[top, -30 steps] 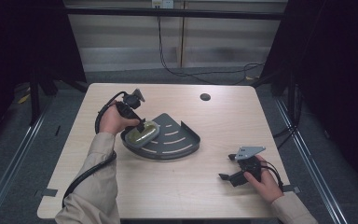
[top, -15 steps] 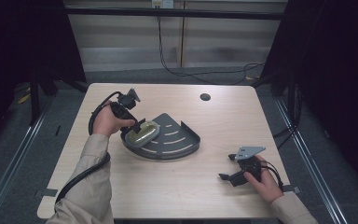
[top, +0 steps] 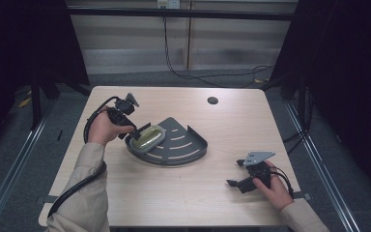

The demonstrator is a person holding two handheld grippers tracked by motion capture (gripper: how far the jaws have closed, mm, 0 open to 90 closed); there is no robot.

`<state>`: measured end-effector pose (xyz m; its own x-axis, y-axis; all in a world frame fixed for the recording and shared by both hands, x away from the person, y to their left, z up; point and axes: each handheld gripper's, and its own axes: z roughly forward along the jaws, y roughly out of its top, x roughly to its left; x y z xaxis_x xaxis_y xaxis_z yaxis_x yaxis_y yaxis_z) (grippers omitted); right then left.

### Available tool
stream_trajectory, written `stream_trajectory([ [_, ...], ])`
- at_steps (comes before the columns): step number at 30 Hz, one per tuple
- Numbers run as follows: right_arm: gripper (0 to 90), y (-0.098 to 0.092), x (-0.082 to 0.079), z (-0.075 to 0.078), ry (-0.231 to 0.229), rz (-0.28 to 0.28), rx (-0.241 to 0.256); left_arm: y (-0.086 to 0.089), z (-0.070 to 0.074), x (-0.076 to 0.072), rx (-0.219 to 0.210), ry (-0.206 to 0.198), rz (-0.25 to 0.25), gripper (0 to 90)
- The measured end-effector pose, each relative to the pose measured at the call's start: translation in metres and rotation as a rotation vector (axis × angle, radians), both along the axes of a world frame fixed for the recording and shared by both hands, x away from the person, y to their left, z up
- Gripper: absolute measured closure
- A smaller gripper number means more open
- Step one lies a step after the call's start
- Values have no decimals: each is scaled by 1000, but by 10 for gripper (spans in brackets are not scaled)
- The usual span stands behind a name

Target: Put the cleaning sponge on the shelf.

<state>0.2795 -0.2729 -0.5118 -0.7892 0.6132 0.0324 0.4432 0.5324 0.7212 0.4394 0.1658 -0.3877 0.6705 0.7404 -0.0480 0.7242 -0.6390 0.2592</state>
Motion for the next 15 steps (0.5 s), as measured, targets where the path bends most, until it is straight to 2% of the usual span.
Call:
stream_trajectory([
  [15, 105, 0, 0, 0, -1, 0, 0, 20, -3, -20, -10, 5, -1, 186],
])
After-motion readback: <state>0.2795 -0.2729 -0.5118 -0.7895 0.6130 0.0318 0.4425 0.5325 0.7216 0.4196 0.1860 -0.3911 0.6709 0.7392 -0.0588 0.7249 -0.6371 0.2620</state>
